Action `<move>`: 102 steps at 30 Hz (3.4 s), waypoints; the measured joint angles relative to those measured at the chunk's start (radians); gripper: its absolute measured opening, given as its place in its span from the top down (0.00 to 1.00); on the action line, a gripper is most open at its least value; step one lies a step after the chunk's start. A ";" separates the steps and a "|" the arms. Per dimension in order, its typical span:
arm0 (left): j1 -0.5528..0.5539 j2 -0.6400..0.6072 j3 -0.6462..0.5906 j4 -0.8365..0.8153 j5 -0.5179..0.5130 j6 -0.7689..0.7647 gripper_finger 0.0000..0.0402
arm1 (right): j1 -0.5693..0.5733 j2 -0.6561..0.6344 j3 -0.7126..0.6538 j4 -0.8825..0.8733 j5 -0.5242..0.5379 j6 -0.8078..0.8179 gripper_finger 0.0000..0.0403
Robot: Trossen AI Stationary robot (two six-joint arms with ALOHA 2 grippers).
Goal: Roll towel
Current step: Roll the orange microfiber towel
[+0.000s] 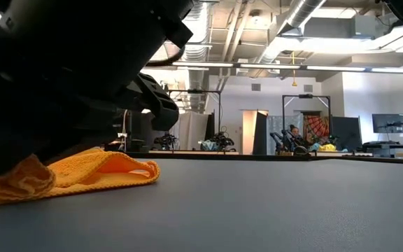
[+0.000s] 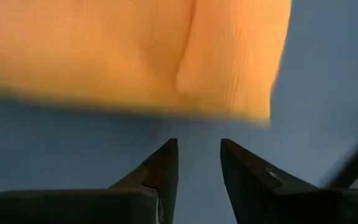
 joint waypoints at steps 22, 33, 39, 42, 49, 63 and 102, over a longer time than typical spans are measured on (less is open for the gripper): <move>0.033 -0.503 -0.219 0.174 -0.103 -0.186 0.73 | 0.010 0.000 -0.001 -0.052 -0.006 0.020 0.89; -0.122 -0.658 -0.404 0.611 -0.093 -0.304 0.73 | 0.011 0.000 -0.002 -0.054 -0.008 0.026 0.89; -0.258 -0.615 -0.413 0.645 -0.241 -0.294 0.73 | 0.012 0.000 -0.003 -0.036 -0.013 0.044 0.89; -0.314 -0.571 -0.412 0.658 -0.275 -0.236 0.73 | 0.007 0.000 -0.003 -0.029 -0.026 0.077 0.89; -0.371 -0.442 -0.412 0.679 -0.385 -0.205 0.71 | -0.002 -0.006 -0.003 0.022 -0.086 0.100 0.89; -0.373 -0.239 -0.409 0.735 -0.457 -0.160 0.57 | -0.014 -0.003 0.016 0.043 -0.156 0.215 0.89; -0.268 -0.174 -0.274 0.429 -0.119 -0.436 1.00 | -0.009 -0.001 0.017 0.089 -0.195 0.542 0.85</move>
